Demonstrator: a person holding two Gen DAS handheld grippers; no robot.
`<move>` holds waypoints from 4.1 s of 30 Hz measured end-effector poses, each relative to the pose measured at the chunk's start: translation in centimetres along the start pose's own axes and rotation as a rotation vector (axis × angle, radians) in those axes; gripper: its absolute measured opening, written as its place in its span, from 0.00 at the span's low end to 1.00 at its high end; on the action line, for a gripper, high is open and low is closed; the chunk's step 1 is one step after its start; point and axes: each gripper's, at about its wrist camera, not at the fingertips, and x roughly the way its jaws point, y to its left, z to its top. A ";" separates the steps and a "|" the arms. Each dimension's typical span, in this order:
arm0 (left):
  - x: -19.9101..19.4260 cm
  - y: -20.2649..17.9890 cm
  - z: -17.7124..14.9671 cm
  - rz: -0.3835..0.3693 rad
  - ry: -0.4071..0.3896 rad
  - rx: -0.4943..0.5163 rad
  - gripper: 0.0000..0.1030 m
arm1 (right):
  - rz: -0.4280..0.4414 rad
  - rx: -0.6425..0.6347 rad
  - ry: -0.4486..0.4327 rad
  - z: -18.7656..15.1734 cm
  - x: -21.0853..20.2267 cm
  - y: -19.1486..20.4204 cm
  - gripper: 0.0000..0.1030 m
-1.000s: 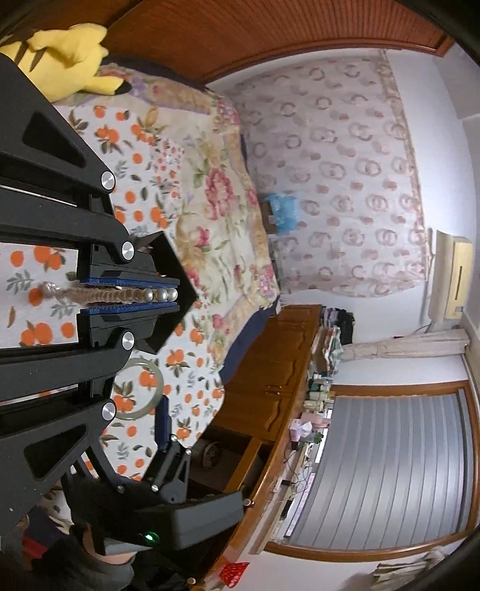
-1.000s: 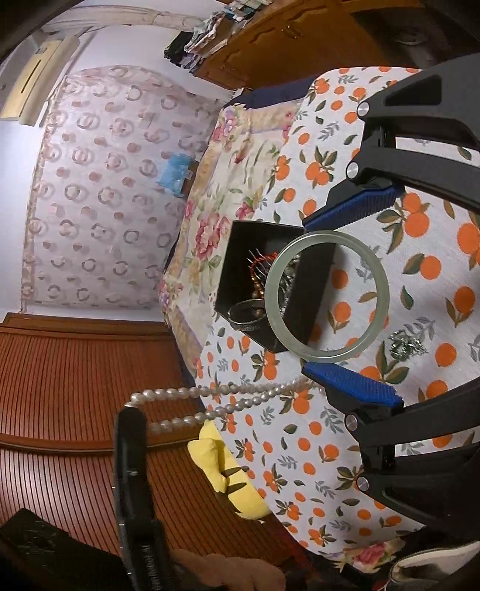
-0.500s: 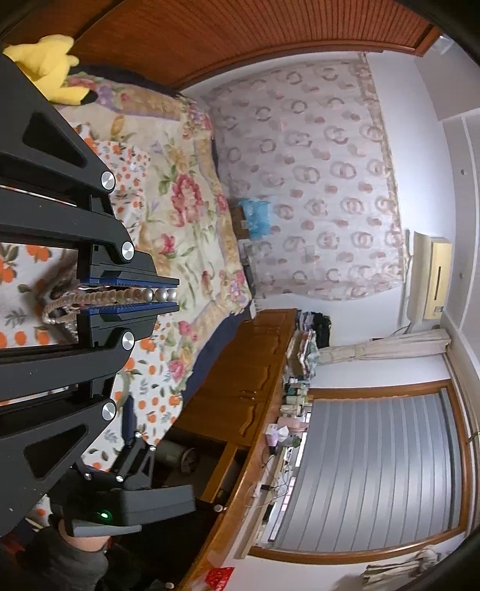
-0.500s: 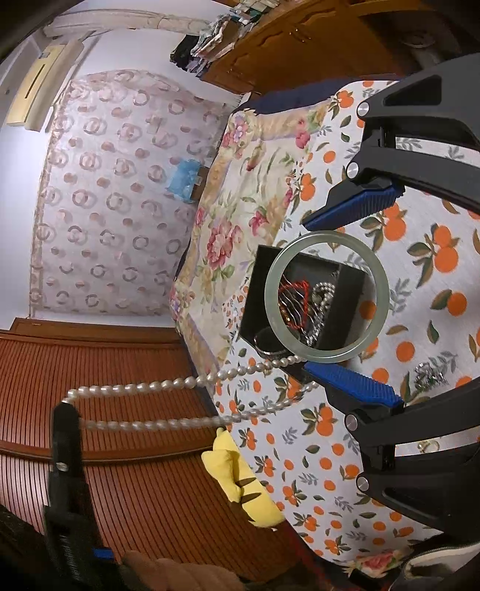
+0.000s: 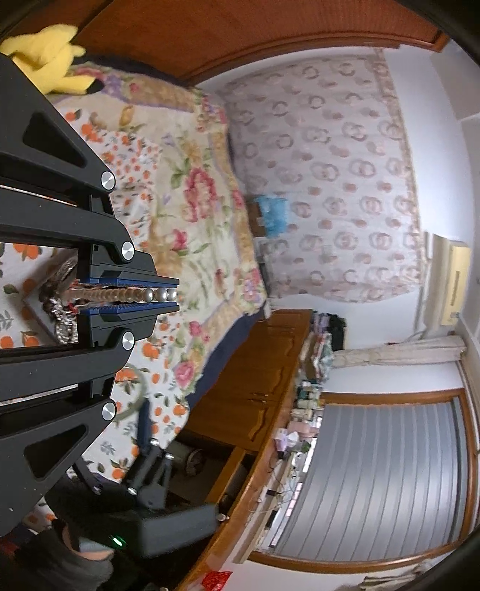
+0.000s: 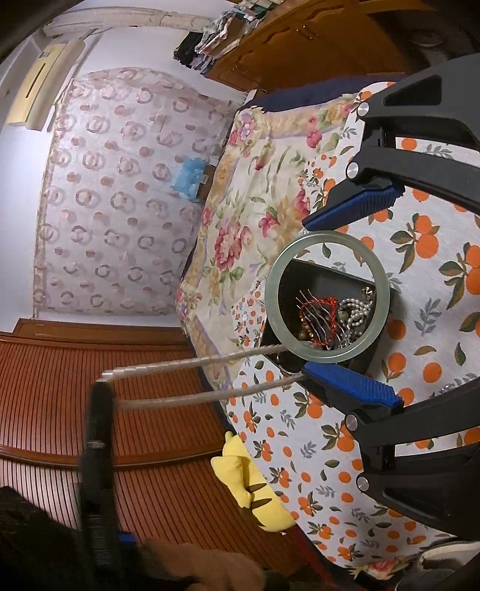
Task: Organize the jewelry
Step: 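Lift pearl necklace into box with left tool while right tool carries jade bangle, then open left tool over box while right tool lowers jade bangle in and opens, then grasp green stone pendant with right tool while left tool grasps gold ring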
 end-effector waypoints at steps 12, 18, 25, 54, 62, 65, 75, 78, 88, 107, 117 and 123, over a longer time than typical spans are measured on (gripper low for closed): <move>4.8 2.5 -6.5 0.027 0.142 -0.093 0.17 | 0.008 -0.011 0.027 -0.1 2.8 0.1 0.72; 4.8 3.9 -9.8 0.064 0.180 -0.141 0.31 | 0.024 -0.030 0.032 0.6 4.5 0.7 0.72; 4.4 5.0 -11.5 0.112 0.187 -0.160 0.64 | 0.040 -0.036 0.072 0.8 7.2 1.1 0.72; 2.5 4.3 -16.2 0.103 0.221 -0.219 0.82 | 0.029 -0.020 0.049 -1.0 5.2 2.0 0.73; 1.2 2.0 -18.1 0.070 0.223 -0.206 0.82 | 0.054 -0.028 0.087 -5.6 0.8 4.4 0.63; 0.4 1.4 -18.7 0.068 0.219 -0.203 0.82 | 0.067 -0.013 0.117 -7.1 0.2 5.1 0.53; -1.2 0.6 -21.0 0.058 0.233 -0.204 0.82 | 0.115 -0.007 0.215 -11.0 0.2 8.4 0.39; -1.3 0.3 -21.5 0.053 0.243 -0.204 0.82 | 0.128 -0.013 0.234 -11.2 0.4 8.9 0.32; -0.8 -0.5 -22.4 0.036 0.272 -0.188 0.82 | 0.111 -0.052 0.295 -11.6 2.1 9.5 0.19; -0.5 -3.8 -23.3 -0.025 0.324 -0.105 0.82 | 0.039 -0.009 0.199 -11.2 -1.5 7.1 0.12; -0.9 -5.9 -23.5 -0.063 0.336 -0.025 0.67 | 0.027 0.014 0.183 -11.6 -2.1 6.4 0.12; -0.6 -7.1 -23.7 -0.073 0.348 0.024 0.46 | 0.024 0.013 0.169 -11.3 -2.6 6.3 0.12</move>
